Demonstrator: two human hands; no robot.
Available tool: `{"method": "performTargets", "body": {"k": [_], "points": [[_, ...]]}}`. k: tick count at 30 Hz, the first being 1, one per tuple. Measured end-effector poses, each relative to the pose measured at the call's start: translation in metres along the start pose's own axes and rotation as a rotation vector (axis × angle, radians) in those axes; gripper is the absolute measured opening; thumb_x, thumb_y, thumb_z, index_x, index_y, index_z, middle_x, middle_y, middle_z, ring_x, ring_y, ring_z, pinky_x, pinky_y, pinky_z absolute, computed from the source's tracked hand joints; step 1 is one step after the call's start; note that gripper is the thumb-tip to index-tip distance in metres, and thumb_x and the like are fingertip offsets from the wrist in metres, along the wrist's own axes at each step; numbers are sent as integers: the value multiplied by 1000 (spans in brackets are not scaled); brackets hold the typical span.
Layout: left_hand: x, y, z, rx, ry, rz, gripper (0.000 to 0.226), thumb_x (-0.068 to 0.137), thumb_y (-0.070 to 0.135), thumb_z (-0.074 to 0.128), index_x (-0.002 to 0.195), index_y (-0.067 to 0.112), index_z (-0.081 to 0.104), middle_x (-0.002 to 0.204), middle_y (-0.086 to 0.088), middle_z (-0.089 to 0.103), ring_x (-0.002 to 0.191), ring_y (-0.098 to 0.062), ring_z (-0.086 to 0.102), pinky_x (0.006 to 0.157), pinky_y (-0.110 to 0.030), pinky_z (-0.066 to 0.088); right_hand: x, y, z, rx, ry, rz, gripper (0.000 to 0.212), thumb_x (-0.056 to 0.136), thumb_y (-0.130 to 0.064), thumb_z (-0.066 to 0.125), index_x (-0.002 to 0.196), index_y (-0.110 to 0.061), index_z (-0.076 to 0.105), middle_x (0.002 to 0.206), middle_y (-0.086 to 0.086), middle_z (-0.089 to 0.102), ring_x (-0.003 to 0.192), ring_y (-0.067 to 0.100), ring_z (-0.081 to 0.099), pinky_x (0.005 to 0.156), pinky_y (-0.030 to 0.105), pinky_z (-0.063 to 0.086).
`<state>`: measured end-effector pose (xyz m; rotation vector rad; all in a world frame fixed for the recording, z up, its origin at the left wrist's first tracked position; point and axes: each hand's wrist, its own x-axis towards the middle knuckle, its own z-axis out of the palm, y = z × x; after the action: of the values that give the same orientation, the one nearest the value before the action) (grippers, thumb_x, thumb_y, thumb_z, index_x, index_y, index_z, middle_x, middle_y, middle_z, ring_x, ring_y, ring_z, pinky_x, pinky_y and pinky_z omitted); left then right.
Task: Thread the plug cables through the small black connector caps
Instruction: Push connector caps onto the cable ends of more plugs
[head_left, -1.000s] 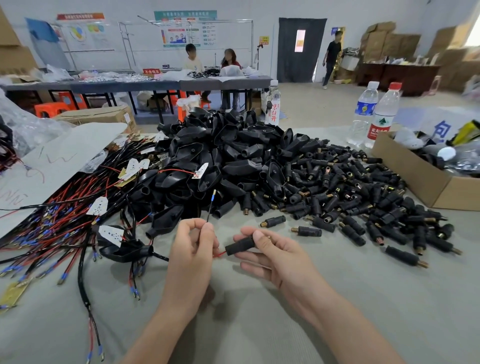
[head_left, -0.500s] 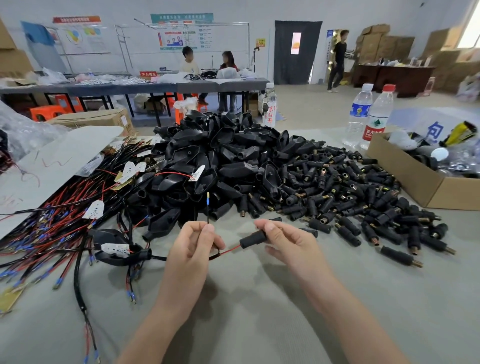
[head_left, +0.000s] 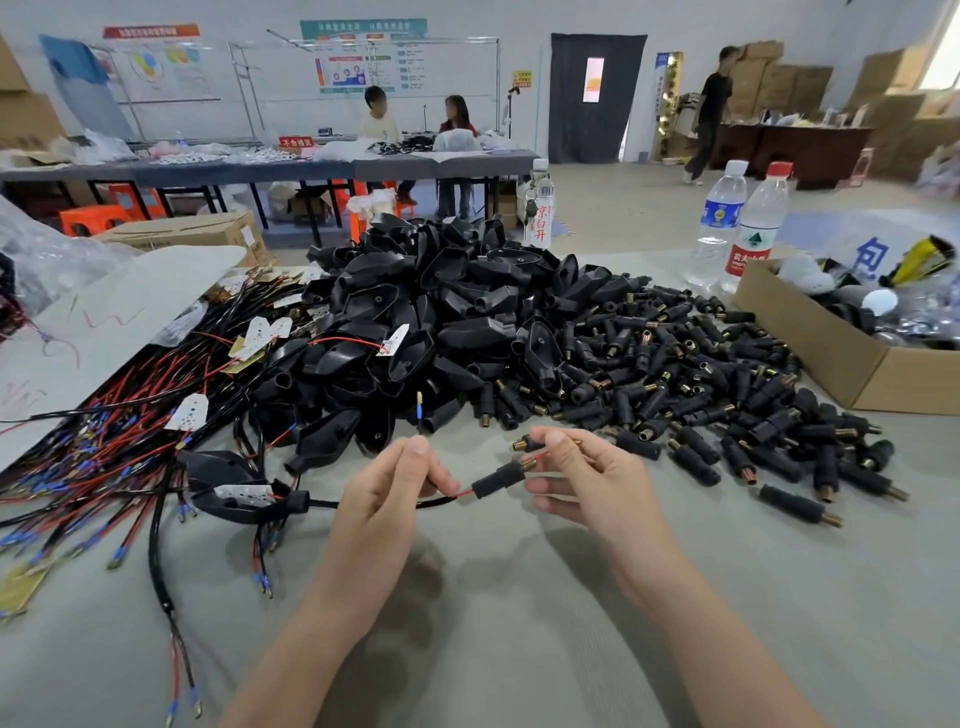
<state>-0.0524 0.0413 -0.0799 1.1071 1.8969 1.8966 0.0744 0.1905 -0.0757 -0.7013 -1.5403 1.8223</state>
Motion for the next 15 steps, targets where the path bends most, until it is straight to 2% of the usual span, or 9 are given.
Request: {"method": "performTargets", "body": {"k": [3, 6, 8, 10, 12, 15], "points": [[0, -1, 0, -4, -35, -71, 59, 103, 51, 37, 65, 9, 55, 85, -9, 70, 88, -18, 67, 84, -16, 47, -1, 0, 0, 43, 1, 45, 23, 102, -27, 55, 96, -19, 76, 92, 6, 76, 72, 21, 72, 64, 31, 61], [-2, -1, -2, 109, -128, -136, 57, 101, 49, 38, 57, 15, 53, 91, 1, 71, 90, -8, 64, 81, -7, 41, 0, 3, -1, 45, 10, 74, 26, 103, -29, 53, 93, -19, 75, 92, 9, 75, 69, 23, 71, 62, 34, 62], [-3, -2, -3, 209, -211, -143, 52, 105, 41, 43, 59, 18, 53, 93, 5, 70, 92, -8, 62, 81, -10, 40, 0, 3, -1, 46, 21, 86, 27, 103, -29, 53, 91, -20, 75, 90, 10, 75, 68, 21, 71, 62, 34, 62], [-4, -4, -3, 312, -277, -112, 42, 100, 40, 42, 67, 17, 55, 90, 1, 67, 90, -13, 60, 83, -21, 43, 2, 5, -2, 58, 33, 98, 26, 103, -26, 53, 92, -18, 75, 86, 9, 73, 67, 19, 71, 62, 34, 61], [-4, -6, -3, 375, -281, -94, 39, 104, 39, 43, 74, 20, 60, 84, 1, 66, 84, -14, 58, 81, -28, 45, 4, 6, -3, 65, 38, 105, 23, 103, -23, 54, 94, -15, 74, 86, 9, 72, 66, 16, 70, 63, 32, 61], [-4, -8, -3, 386, -261, -103, 32, 104, 36, 46, 82, 23, 64, 60, 9, 51, 58, -7, 45, 58, -19, 37, 5, 9, -2, 69, 19, 119, 13, 101, -18, 58, 102, -11, 69, 88, 11, 70, 71, 15, 69, 67, 30, 61]]}}
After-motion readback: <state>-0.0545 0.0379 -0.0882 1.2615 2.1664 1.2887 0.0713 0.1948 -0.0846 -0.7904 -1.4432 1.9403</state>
